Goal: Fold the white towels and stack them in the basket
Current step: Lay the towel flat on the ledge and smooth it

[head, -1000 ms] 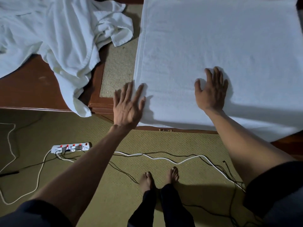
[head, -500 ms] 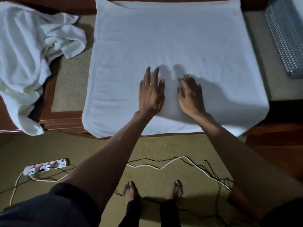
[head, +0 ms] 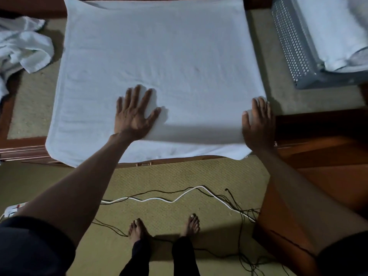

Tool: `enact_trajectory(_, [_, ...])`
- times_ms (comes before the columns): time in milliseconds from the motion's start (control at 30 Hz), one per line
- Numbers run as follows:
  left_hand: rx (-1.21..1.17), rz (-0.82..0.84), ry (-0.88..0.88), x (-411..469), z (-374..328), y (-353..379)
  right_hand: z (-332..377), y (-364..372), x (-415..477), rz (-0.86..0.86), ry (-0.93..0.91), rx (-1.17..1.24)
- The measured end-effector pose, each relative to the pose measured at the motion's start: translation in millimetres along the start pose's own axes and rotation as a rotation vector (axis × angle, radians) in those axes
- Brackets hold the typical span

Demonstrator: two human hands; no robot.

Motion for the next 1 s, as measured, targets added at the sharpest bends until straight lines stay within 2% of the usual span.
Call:
enact_trajectory(133, [-0.027,-0.036,0.005,-1,2,-3,5,7,-29,0.043,0.208,0.076])
enact_trajectory(200, [-0.175,-0.058,-0.052,-6,8,-5,14,7,-50,0.000,0.270,0.176])
enact_trajectory(267, [-0.431,-0.177,-0.094,-28,9,-15,22,3,-77,-0.139,0.265,0.351])
enact_trajectory(333, [-0.645,-0.371,-0.152,-70,12,-25,25,4,-109,-0.277,0.242,0.561])
enact_trajectory(367, [-0.702,-0.468,-0.205,-94,16,-28,19,14,-122,-0.308,0.301,0.657])
enact_trajectory(433, [-0.837,-0.589,-0.390,-140,34,-14,5,50,-135,-0.263,0.542,0.883])
enact_trajectory(500, [-0.978,-0.652,-0.614,-173,58,15,-1,88,-145,-0.180,0.876,1.152])
enact_trajectory(567, [-1.104,-0.691,-0.832,-194,77,46,3,123,-152,-0.037,1.195,1.392])
enact_trajectory(633, [-1.346,-0.667,-1.085,-202,91,84,19,146,-147,0.109,1.341,1.650])
enact_trajectory(700, [-1.757,-0.548,-1.271,-198,89,125,31,153,-137,0.157,1.350,1.803])
enact_trajectory(767, [-2.183,-0.464,-1.231,-181,79,142,33,159,-128,0.131,1.335,1.917])
enact_trajectory(800, [-2.324,-0.474,-1.173,-175,78,144,32,162,-126,0.102,1.333,1.949])
enact_trajectory(867, [-2.436,-0.524,-1.132,-171,79,139,26,164,-128,0.041,1.345,1.960])
enact_trajectory(933, [-2.438,-0.535,-1.141,-176,81,134,22,166,-134,-0.019,1.351,2.009])
enact_trajectory(1000, [-2.434,-0.533,-1.122,-182,84,133,29,162,-131,-0.045,1.211,2.183])
Point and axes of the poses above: each hand's wrist, its own x-axis towards the middle knuckle, its own y-axis out of the palm, z = x × y, the point moved 9 cm from there along x, towards the middle knuckle, and after that the axes turned 8 degrees about z, right-handed, at the moved point
